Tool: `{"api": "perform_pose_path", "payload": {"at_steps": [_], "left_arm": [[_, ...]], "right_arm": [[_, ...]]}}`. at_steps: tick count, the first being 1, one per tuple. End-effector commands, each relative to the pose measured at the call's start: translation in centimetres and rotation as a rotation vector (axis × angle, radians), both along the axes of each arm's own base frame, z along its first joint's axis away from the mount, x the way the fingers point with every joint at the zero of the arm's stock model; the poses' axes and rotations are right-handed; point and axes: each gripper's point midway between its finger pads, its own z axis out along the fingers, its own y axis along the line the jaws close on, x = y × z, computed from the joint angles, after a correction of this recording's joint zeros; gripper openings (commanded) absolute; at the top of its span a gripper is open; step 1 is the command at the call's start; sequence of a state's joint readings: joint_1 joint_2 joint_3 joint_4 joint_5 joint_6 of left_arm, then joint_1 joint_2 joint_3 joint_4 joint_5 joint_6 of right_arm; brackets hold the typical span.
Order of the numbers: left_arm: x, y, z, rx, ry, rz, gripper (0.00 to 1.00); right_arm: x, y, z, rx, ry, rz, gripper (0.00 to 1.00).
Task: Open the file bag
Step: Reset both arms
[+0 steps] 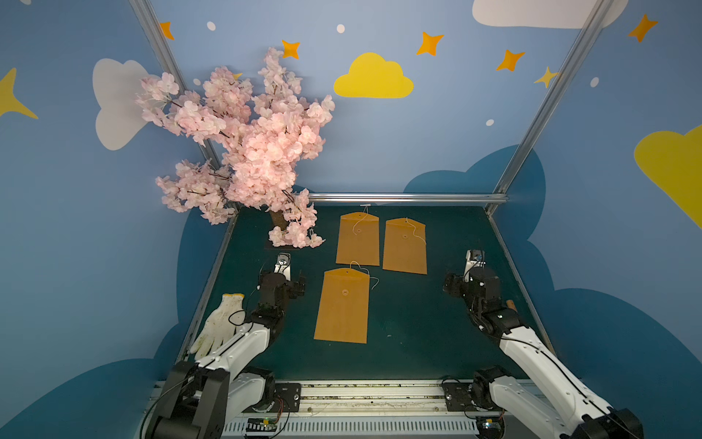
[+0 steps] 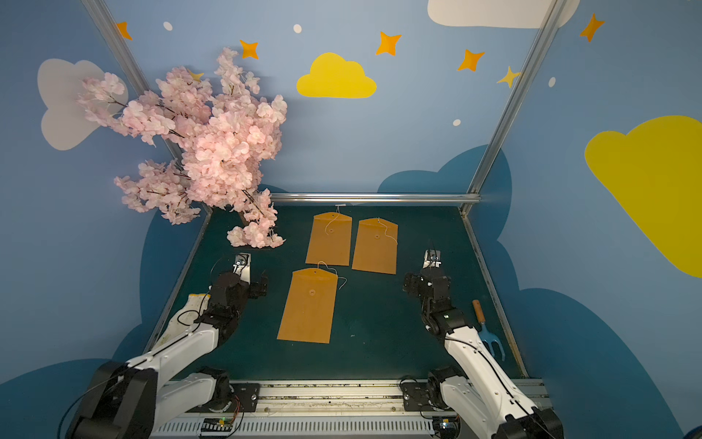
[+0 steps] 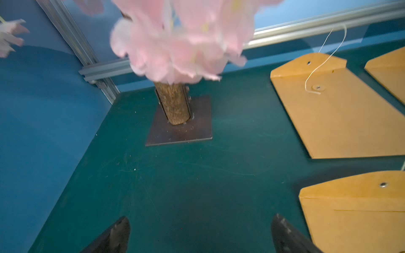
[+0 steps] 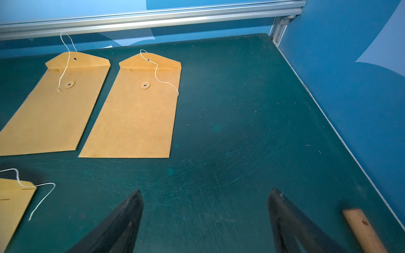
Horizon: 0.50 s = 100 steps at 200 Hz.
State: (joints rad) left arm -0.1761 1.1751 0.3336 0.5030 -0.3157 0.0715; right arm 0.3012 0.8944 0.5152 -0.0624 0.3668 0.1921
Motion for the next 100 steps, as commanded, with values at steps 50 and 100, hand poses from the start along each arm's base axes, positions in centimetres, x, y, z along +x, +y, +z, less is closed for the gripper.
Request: {"api": "perform_pose_path", "payload": {"at_steps": [50, 100], "left_arm": [[2.7, 0.2, -0.4, -0.077, -0.094, -0.05, 1.0], [3.6, 0.7, -2.1, -0.105, -0.077, -0.048, 1.0]], "right_arm": [[1.9, -1.8, -0.4, -0.057, -0.096, -0.039, 0.9], [3.6, -3.3, -1.7, -0.068, -0.067, -0.072, 0.9]]}}
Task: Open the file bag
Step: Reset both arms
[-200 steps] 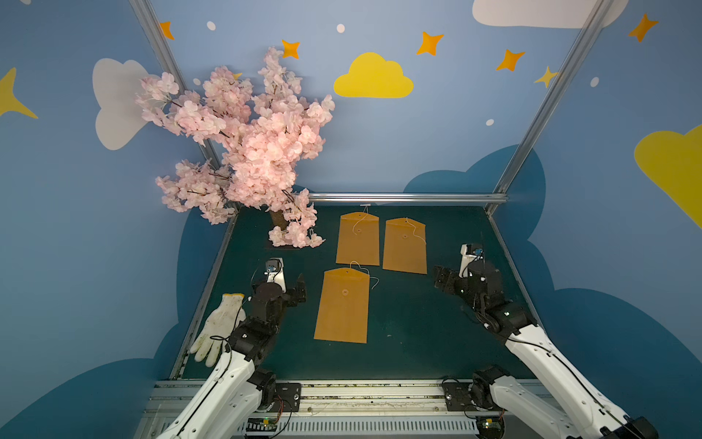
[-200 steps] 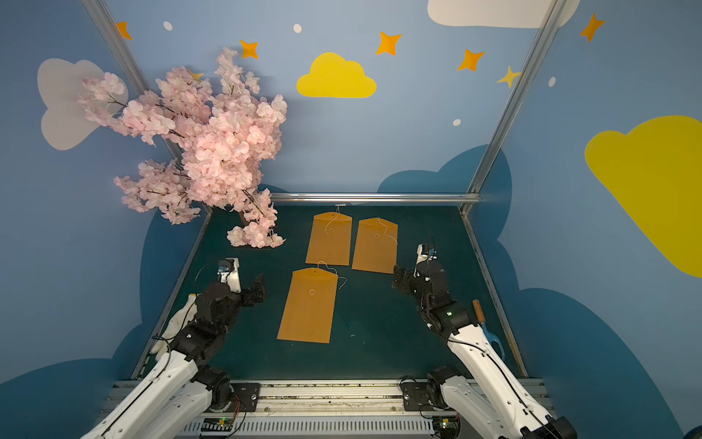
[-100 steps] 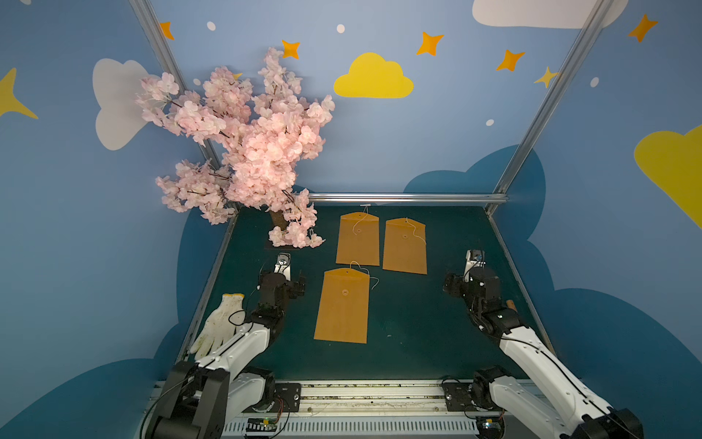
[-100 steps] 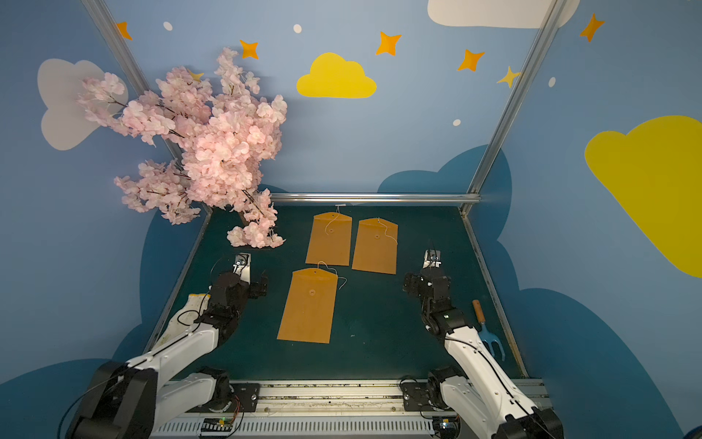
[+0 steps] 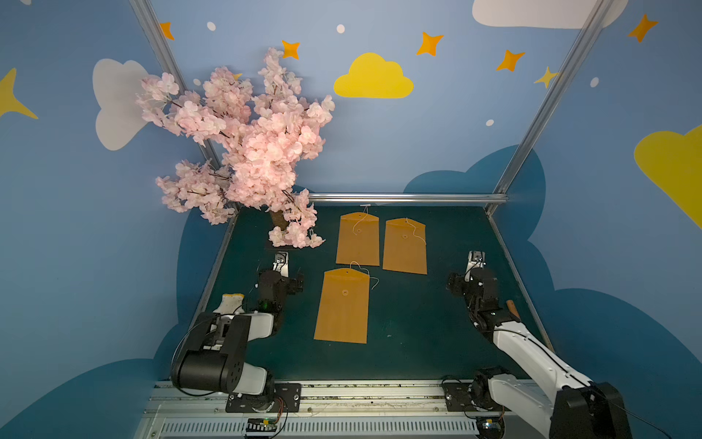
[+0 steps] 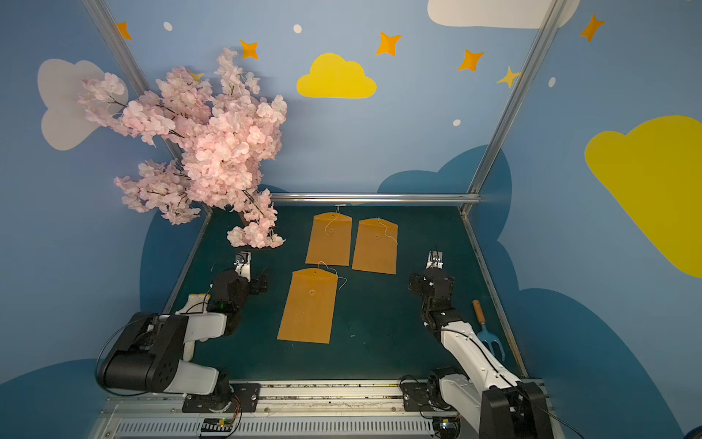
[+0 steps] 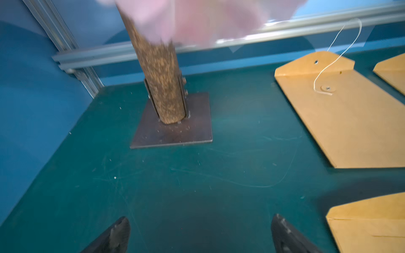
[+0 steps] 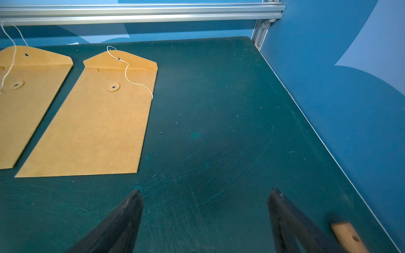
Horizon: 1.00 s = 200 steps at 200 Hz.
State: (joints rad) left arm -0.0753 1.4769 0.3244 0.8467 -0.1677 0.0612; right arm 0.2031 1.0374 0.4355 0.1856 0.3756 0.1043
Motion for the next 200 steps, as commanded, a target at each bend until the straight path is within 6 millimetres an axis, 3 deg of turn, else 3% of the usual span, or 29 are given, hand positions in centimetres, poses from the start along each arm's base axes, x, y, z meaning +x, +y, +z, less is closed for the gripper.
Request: {"api": "perform_pose_path", "payload": {"at_steps": [1, 54, 147, 200], "left_arm": [[0.8, -0.1, 1.1, -0.034, -0.053, -0.015, 1.0], [1.2, -0.2, 0.3, -0.051, -0.029, -0.03, 1.0], [1.8, 0.6, -0.1, -0.105, 0.018, -0.02, 1.0], [1.8, 0.6, -0.1, -0.105, 0.017, -0.022, 1.0]], "right_arm": [[1.4, -0.5, 1.0, 0.006, -0.053, -0.004, 0.9], [2.7, -0.7, -1.7, 0.003, 0.027, 0.036, 0.89], [4.4, -1.1, -2.4, -0.018, -0.02, 0.054, 0.89], [5.9, -0.4, -5.1, 0.004, 0.015, 0.097, 0.89]]}}
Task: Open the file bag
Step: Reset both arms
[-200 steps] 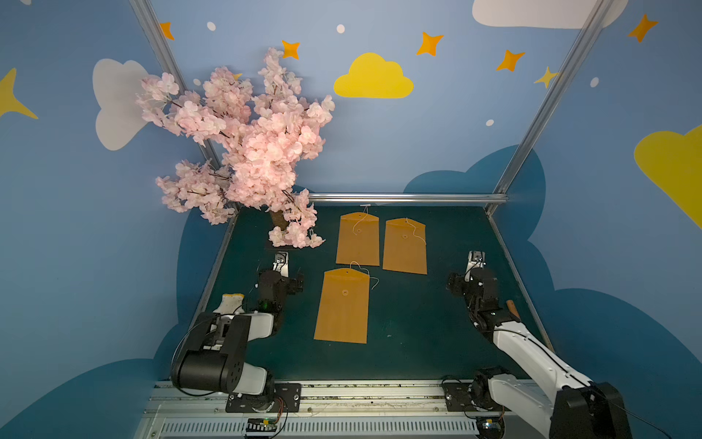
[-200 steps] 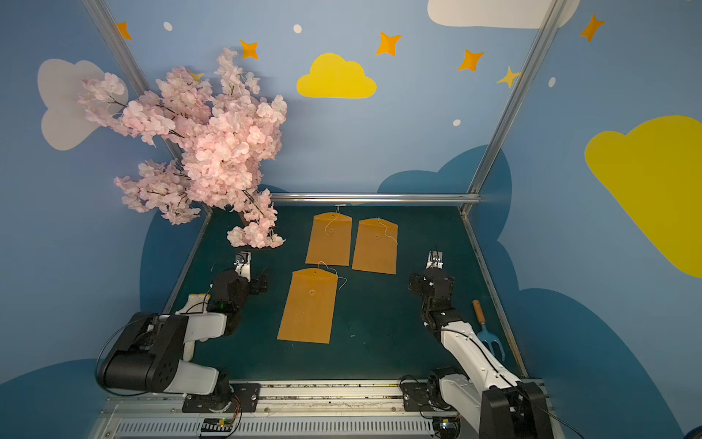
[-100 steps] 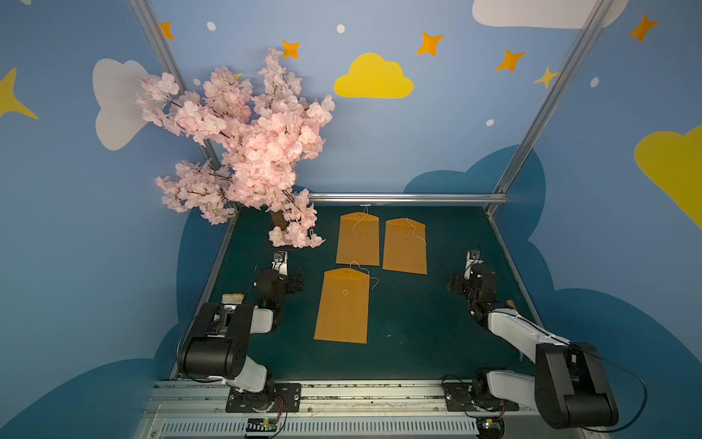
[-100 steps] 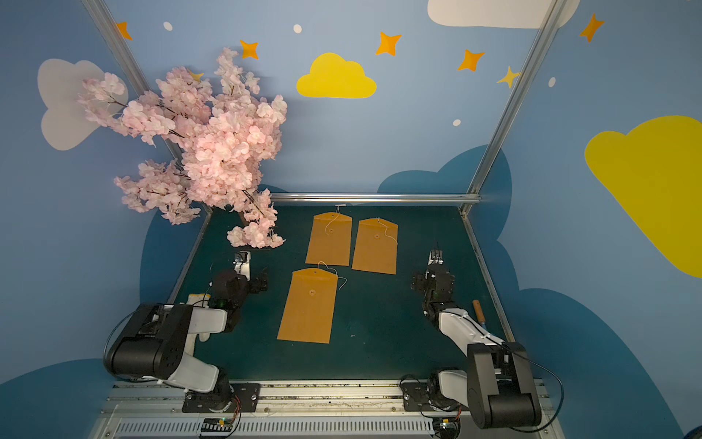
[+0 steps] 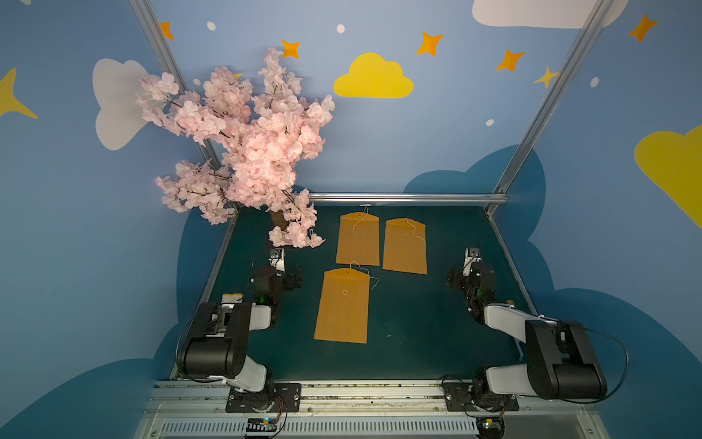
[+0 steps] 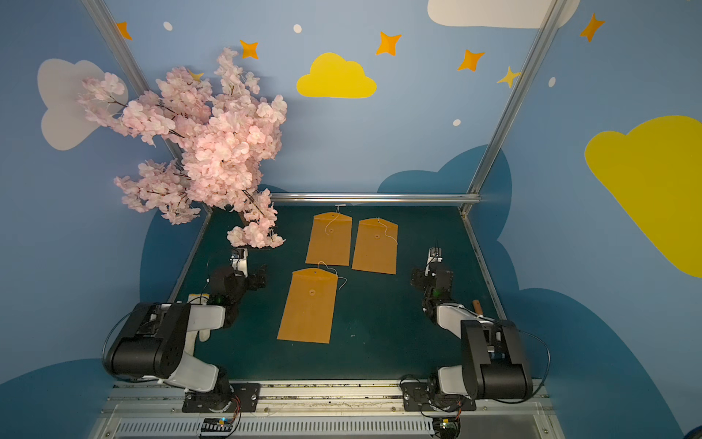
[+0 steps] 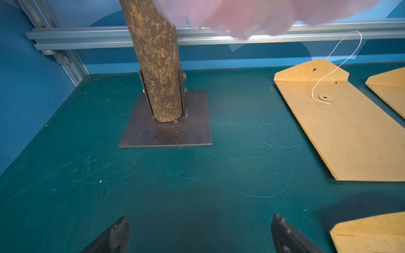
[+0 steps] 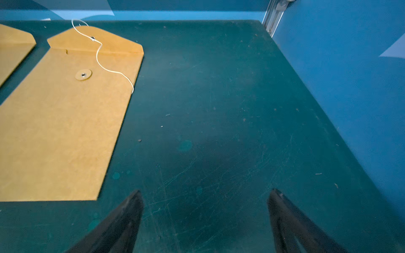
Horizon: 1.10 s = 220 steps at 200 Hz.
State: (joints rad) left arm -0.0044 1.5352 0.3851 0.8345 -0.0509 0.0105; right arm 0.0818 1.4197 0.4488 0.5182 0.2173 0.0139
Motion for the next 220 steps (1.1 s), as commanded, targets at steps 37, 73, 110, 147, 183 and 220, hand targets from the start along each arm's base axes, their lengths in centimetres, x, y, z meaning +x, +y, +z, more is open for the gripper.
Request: {"api": "perform_pose_path", "payload": {"at_steps": [37, 73, 110, 147, 183, 220], "left_arm": [[0.25, -0.02, 0.01, -0.014, 0.006, -0.004, 1.0], [0.27, -0.03, 0.04, -0.014, 0.006, -0.004, 1.0], [0.23, -0.02, -0.02, -0.014, 0.007, -0.004, 1.0], [0.26, -0.06, 0.02, -0.014, 0.006, -0.005, 1.0], [0.25, -0.04, -0.03, -0.013, 0.008, -0.005, 1.0], [0.27, -0.07, -0.02, -0.014, 0.008, -0.005, 1.0]], "right_arm": [[1.42, 0.98, 0.45, 0.016, -0.041, 0.062, 0.89], [1.47, 0.98, 0.41, 0.022, -0.036, 0.065, 0.9], [1.45, 0.94, 0.42, 0.023, -0.037, 0.065, 0.9], [1.42, 0.98, 0.5, 0.023, -0.041, 0.065, 0.9], [1.45, 1.0, 0.54, 0.024, -0.042, 0.066, 0.89], [1.39, 1.03, 0.42, 0.022, -0.038, 0.067, 0.9]]}}
